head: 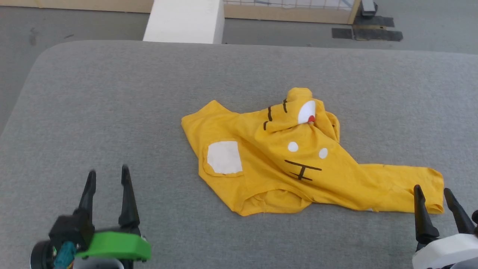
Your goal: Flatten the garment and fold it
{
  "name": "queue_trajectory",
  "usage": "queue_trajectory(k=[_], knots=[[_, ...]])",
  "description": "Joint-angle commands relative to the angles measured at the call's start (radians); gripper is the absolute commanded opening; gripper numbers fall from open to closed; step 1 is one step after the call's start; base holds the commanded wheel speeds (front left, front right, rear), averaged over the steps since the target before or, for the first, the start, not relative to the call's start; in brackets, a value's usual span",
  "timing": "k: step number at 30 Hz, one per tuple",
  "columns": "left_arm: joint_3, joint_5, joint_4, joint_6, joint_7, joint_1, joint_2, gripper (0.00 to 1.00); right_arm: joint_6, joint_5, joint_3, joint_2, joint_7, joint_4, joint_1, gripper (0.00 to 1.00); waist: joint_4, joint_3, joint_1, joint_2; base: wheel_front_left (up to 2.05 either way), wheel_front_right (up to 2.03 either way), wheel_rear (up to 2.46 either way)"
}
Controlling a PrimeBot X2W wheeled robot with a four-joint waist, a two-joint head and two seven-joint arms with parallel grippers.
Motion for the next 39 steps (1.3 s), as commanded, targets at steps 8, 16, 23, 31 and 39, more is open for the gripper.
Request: queue_trajectory(k=[8,16,23,31,39], knots=[[0.049,0.057,-0.002,-0.083,-0.004,0.058,-0.080,1.00,-0.001,-0.076,0.068,0.001,0.156,-0.039,-0.066,1.00,0.070,-0.015,0.0000,0.0000,0.00,0.00,0.00],[0.069,0.091,0.046,-0.167,-0.004,0.021,-0.143,1.00,-0.001,-0.118,0.222,-0.091,0.489,0.014,-0.226,1.00,0.117,0.036,0.0000,0.0000,0.00,0.00,0.00],[0.088,0.110,0.070,-0.206,-0.004,0.012,-0.173,1.00,-0.001,-0.091,0.242,-0.149,0.551,0.131,-0.264,1.00,0.148,0.044,0.0000,0.0000,0.00,0.00,0.00],[0.117,0.125,0.083,-0.236,-0.004,0.009,-0.202,1.00,-0.001,-0.058,0.229,-0.137,0.506,0.223,-0.308,0.00,0.157,0.034,0.0000,0.0000,0.00,0.00,0.00],[0.141,0.135,0.079,-0.265,-0.005,0.005,-0.220,1.00,-0.001,0.002,0.113,-0.171,0.540,0.141,-0.459,0.00,0.133,0.075,0.0000,0.0000,0.00,0.00,0.00]])
